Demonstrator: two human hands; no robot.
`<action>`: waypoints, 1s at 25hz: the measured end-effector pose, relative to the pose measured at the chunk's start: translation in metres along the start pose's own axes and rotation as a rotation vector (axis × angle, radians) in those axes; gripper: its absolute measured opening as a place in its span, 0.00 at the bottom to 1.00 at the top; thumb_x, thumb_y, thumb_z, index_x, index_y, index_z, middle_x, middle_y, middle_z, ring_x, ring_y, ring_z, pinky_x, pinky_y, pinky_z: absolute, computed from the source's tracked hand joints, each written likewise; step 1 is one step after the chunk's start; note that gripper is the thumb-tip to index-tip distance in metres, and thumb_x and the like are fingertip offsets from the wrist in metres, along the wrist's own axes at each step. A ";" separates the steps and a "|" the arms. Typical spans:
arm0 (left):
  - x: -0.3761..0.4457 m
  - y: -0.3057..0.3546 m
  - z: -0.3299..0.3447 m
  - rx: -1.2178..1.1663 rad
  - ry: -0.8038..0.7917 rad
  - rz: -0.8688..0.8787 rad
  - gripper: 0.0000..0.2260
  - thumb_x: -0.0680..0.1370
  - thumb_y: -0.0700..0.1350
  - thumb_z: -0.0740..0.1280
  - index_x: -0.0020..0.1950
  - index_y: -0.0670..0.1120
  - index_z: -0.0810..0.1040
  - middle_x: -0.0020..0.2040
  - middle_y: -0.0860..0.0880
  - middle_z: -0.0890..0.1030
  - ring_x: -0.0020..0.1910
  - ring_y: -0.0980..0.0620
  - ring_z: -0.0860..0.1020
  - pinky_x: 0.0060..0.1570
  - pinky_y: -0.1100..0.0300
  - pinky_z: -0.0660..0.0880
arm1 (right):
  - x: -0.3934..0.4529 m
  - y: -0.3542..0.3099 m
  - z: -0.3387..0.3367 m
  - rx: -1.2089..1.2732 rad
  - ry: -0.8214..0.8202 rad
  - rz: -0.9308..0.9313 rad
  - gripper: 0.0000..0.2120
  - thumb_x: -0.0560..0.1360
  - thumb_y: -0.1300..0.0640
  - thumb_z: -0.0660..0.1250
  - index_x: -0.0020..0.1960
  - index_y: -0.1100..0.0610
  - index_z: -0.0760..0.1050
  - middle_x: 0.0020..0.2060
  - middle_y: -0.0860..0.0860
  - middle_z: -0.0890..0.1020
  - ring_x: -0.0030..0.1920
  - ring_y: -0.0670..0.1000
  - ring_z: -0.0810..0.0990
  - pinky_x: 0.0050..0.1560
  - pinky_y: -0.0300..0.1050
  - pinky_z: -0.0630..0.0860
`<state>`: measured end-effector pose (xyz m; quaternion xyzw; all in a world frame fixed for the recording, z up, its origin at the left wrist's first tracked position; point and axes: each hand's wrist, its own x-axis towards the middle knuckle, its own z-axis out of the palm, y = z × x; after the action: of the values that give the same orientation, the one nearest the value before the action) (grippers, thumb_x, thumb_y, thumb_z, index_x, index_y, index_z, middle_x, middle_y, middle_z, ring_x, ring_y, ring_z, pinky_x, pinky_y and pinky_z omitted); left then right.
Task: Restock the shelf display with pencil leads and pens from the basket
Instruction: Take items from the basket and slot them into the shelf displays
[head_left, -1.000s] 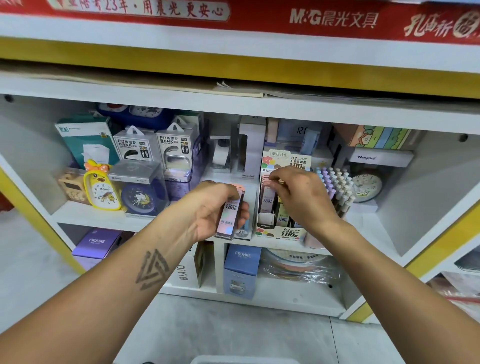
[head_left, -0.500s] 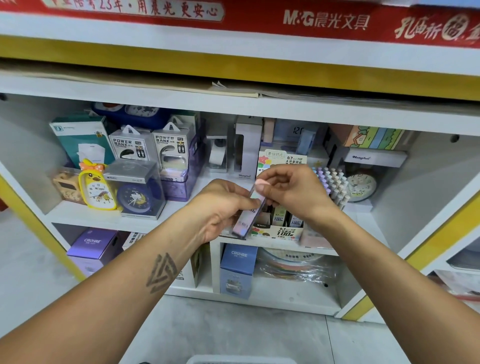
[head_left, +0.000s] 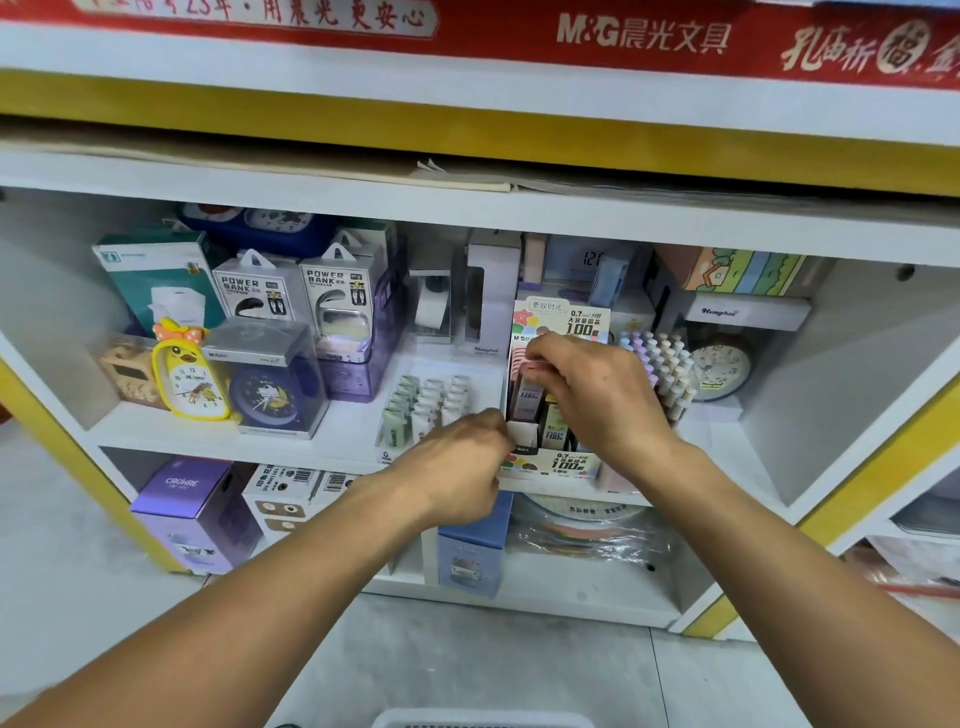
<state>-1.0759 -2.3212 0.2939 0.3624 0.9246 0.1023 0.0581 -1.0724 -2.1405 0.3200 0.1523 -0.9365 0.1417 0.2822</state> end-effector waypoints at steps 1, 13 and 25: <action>-0.001 0.000 0.002 0.015 -0.019 0.001 0.17 0.76 0.38 0.63 0.65 0.43 0.75 0.64 0.48 0.70 0.62 0.47 0.72 0.60 0.57 0.71 | -0.001 0.001 0.003 0.002 -0.014 0.000 0.08 0.79 0.54 0.67 0.52 0.59 0.77 0.42 0.54 0.83 0.43 0.62 0.81 0.41 0.55 0.77; 0.000 0.001 0.003 -0.026 -0.020 -0.018 0.14 0.75 0.39 0.63 0.61 0.42 0.76 0.61 0.47 0.72 0.58 0.46 0.74 0.58 0.55 0.73 | -0.004 -0.001 0.003 -0.036 -0.079 0.069 0.11 0.78 0.62 0.64 0.57 0.58 0.82 0.53 0.52 0.76 0.57 0.56 0.75 0.49 0.54 0.77; -0.058 0.035 0.118 0.008 -0.615 0.026 0.09 0.74 0.39 0.66 0.52 0.40 0.80 0.43 0.47 0.78 0.44 0.45 0.76 0.44 0.55 0.75 | -0.201 -0.030 0.048 0.186 -1.075 0.458 0.13 0.74 0.65 0.63 0.54 0.56 0.83 0.39 0.47 0.82 0.39 0.50 0.84 0.36 0.33 0.76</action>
<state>-0.9888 -2.3182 0.1893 0.3884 0.8592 -0.0153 0.3326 -0.9249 -2.1436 0.1723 0.0207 -0.9408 0.1833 -0.2842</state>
